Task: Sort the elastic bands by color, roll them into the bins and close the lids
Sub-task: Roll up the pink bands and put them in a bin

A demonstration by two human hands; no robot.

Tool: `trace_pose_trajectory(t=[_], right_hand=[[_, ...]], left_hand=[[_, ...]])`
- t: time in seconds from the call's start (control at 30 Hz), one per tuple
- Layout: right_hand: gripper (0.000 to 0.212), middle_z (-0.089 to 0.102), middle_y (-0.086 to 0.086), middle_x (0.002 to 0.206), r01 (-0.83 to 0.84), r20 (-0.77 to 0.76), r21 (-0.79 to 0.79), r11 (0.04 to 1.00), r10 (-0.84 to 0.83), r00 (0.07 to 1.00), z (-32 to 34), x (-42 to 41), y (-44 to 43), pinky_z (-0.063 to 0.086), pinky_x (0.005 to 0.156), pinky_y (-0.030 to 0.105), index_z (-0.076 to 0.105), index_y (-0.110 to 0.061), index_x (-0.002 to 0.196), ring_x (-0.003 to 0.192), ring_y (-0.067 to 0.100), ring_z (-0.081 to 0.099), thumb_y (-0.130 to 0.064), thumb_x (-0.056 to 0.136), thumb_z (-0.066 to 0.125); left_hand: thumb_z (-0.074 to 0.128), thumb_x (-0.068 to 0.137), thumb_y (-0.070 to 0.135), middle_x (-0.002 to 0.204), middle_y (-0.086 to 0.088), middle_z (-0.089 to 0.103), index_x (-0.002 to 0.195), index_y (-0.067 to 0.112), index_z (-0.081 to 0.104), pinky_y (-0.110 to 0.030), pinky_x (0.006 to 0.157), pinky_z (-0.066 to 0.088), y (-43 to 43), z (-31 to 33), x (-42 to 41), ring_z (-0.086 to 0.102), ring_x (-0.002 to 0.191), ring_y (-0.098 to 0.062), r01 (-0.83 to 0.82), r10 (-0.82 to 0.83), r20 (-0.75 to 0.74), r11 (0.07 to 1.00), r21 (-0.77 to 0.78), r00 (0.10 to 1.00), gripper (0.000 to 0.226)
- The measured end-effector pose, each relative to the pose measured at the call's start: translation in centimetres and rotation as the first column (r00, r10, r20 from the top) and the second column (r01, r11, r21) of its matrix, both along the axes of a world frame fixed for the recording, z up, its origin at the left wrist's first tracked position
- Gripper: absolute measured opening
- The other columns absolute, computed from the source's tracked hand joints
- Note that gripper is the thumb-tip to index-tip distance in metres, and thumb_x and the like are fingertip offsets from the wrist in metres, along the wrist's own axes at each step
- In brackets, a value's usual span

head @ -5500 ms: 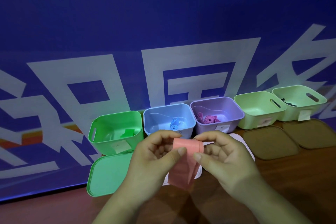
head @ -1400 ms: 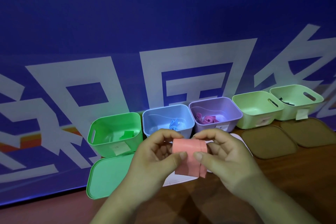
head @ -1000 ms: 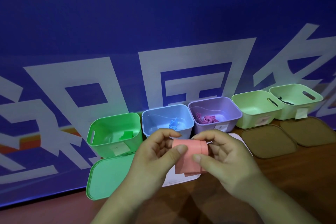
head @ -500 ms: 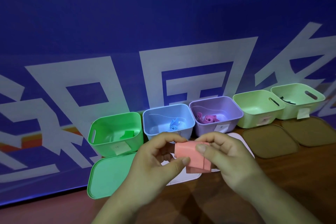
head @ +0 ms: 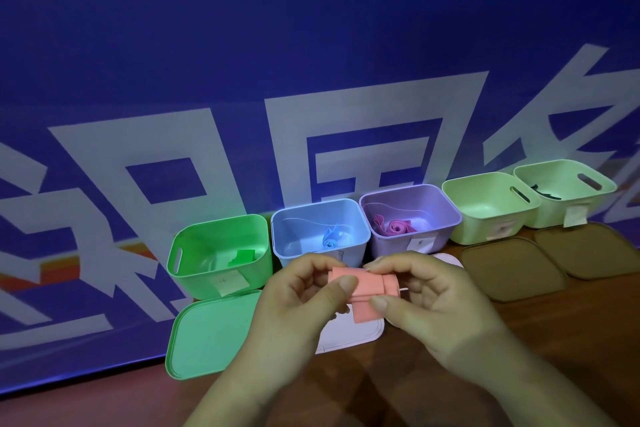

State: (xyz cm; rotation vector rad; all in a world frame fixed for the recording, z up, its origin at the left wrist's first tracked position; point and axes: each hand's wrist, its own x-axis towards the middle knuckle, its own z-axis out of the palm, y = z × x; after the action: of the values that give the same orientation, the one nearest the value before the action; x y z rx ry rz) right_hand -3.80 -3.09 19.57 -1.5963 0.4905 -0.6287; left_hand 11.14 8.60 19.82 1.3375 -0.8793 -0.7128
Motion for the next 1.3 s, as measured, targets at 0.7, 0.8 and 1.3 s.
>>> trace_pose_trajectory(t=[0.7, 0.8, 1.3], right_hand=[[0.030, 0.077, 0.001, 0.092, 0.136, -0.058, 0.047, 0.990, -0.133, 0.989, -1.9, -5.1, -4.0, 0.058, 0.079, 0.039, 0.074, -0.036, 0.098, 0.084, 0.020, 0.073, -0.013, 0.080, 0.079], [0.033, 0.076, -0.004, 0.099, 0.142, -0.033, 0.024, 0.990, -0.141, 0.989, -2.2, -6.0, -5.8, 0.057, 0.079, 0.029, 0.075, -0.032, 0.096, 0.094, 0.017, 0.072, -0.007, 0.076, 0.081], [0.024, 0.075, -0.013, 0.096, 0.277, -0.335, -0.014, 0.961, -0.266, 0.904, -7.2, -10.1, -25.8, 0.056, 0.091, 0.037, 0.075, -0.036, 0.099, 0.095, 0.001, 0.069, -0.018, 0.084, 0.075]], left_hand=[[0.082, 0.075, 0.024, 0.092, -0.009, 0.074, 0.101, 0.025, 0.075, -0.049, 0.077, 0.054, -4.8, -2.3, -3.4, 0.064, 0.084, -0.040, 0.068, -0.072, 0.066, 0.996, 0.063, 0.995, 0.027], [0.082, 0.075, 0.020, 0.089, -0.006, 0.075, 0.099, 0.026, 0.076, -0.038, 0.073, 0.054, -6.8, -2.5, -4.3, 0.065, 0.077, -0.029, 0.085, -0.090, 0.049, 0.993, 0.087, 0.995, 0.025], [0.078, 0.082, 0.014, 0.092, 0.009, 0.073, 0.092, 0.032, 0.074, -0.018, 0.076, 0.053, -28.0, -7.7, -6.9, 0.069, 0.080, -0.007, 0.022, -0.071, 0.164, 0.960, 0.281, 0.984, 0.022]])
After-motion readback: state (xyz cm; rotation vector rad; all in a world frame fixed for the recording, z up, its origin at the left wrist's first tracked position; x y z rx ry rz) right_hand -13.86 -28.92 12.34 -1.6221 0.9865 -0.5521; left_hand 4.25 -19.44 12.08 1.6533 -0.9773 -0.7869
